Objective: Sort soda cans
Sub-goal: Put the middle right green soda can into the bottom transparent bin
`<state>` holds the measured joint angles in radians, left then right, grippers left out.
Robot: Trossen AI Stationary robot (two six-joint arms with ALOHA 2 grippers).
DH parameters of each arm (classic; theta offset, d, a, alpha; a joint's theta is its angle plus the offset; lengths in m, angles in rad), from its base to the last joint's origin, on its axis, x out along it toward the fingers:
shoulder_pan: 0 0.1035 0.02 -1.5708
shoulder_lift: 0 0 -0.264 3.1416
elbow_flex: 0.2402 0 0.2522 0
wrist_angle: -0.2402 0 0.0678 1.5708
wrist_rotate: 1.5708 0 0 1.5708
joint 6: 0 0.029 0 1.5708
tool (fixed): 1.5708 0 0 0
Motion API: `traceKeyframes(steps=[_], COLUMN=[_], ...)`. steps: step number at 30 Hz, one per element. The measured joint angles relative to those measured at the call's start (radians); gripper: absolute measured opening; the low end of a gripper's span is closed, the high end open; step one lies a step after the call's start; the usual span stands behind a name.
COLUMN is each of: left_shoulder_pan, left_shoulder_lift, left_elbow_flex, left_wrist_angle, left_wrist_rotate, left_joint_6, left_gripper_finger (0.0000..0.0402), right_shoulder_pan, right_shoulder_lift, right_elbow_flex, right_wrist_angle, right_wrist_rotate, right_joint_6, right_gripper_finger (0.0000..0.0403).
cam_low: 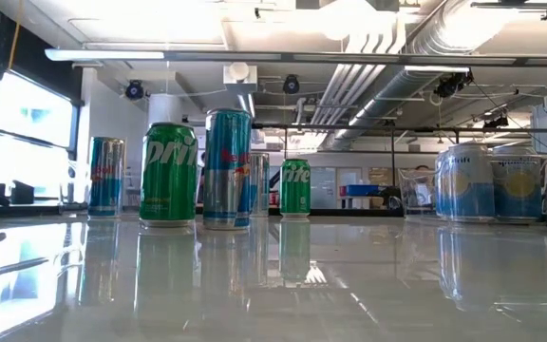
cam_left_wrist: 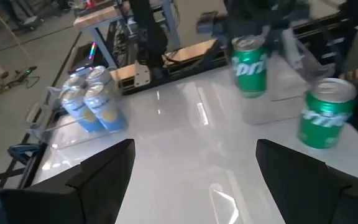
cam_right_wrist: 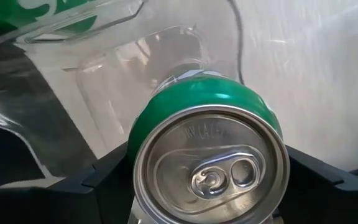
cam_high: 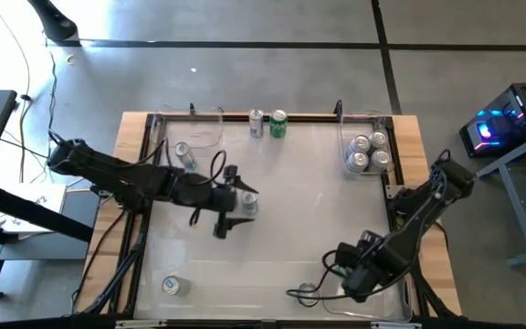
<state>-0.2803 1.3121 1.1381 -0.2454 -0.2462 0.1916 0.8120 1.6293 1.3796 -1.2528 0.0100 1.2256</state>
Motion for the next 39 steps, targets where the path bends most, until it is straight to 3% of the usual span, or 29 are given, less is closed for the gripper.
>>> traceKeyframes(steps=[11,39], left_shoulder_pan=[-0.136,-0.159], left_shoulder_lift=[-0.03,-0.029], left_elbow_flex=[0.0,0.0], left_wrist_angle=[-0.05,-0.073], left_wrist_rotate=[-0.21,-0.214], left_joint_6=[-0.025,-0.057], left_gripper_finger=[0.0329,0.0329], right_shoulder_pan=[-0.063,-0.074], right_shoulder_lift=[0.071,0.083], right_elbow_flex=[0.0,-0.081], right_wrist_angle=[0.089,0.194], right_wrist_rotate=[0.045,0.046], right_joint_6=[-0.247,-0.441], right_gripper_finger=[0.0291,0.0301])
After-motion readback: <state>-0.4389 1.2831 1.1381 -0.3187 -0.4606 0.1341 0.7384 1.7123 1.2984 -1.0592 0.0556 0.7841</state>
